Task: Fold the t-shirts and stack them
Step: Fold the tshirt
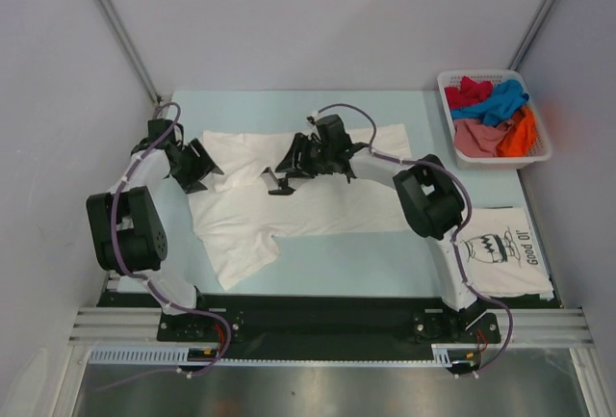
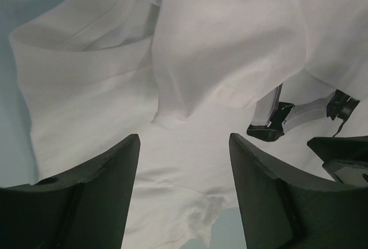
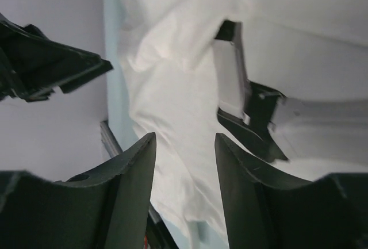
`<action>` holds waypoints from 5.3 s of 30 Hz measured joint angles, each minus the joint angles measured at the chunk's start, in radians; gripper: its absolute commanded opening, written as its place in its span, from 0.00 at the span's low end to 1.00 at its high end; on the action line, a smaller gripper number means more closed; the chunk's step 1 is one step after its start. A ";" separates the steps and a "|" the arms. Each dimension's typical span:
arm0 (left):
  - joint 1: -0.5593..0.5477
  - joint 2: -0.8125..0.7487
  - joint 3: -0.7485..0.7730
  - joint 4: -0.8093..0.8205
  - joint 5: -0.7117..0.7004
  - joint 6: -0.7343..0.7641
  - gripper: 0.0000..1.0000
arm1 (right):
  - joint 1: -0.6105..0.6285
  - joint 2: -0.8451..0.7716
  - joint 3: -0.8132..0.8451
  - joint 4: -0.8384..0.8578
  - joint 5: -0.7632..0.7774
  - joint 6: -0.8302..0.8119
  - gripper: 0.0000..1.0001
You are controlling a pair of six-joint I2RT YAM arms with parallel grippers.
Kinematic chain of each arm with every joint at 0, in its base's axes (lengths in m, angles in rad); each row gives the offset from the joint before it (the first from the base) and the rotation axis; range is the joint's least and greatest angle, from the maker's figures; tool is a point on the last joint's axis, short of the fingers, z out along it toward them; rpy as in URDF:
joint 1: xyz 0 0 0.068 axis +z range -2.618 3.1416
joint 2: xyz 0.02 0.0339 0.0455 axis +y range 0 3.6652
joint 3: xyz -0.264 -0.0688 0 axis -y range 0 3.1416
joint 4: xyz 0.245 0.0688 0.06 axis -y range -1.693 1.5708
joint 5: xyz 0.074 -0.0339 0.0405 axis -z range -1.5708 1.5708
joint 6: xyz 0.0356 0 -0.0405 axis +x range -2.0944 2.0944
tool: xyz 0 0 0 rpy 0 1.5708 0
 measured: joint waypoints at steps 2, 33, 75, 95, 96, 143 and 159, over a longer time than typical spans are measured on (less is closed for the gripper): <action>0.000 0.022 0.000 0.016 0.017 0.005 0.69 | 0.025 0.060 0.053 0.066 0.006 0.072 0.51; 0.000 0.176 0.086 0.167 0.195 -0.041 0.00 | 0.098 0.253 0.130 0.280 0.086 0.314 0.30; -0.001 0.339 0.154 0.710 0.429 -0.401 0.00 | 0.148 0.440 0.362 0.309 0.317 0.602 0.37; -0.002 0.338 0.066 0.775 0.433 -0.419 0.00 | 0.208 0.419 0.573 -0.187 0.618 0.635 0.30; -0.002 0.337 0.061 0.777 0.433 -0.419 0.00 | 0.209 0.423 0.581 -0.198 0.620 0.639 0.29; 0.008 0.138 -0.094 0.498 0.352 -0.291 0.00 | 0.069 0.319 0.409 -0.183 0.077 0.294 0.00; 0.054 0.109 -0.146 0.338 0.294 -0.197 0.02 | 0.012 0.347 0.461 -0.287 -0.174 0.111 0.00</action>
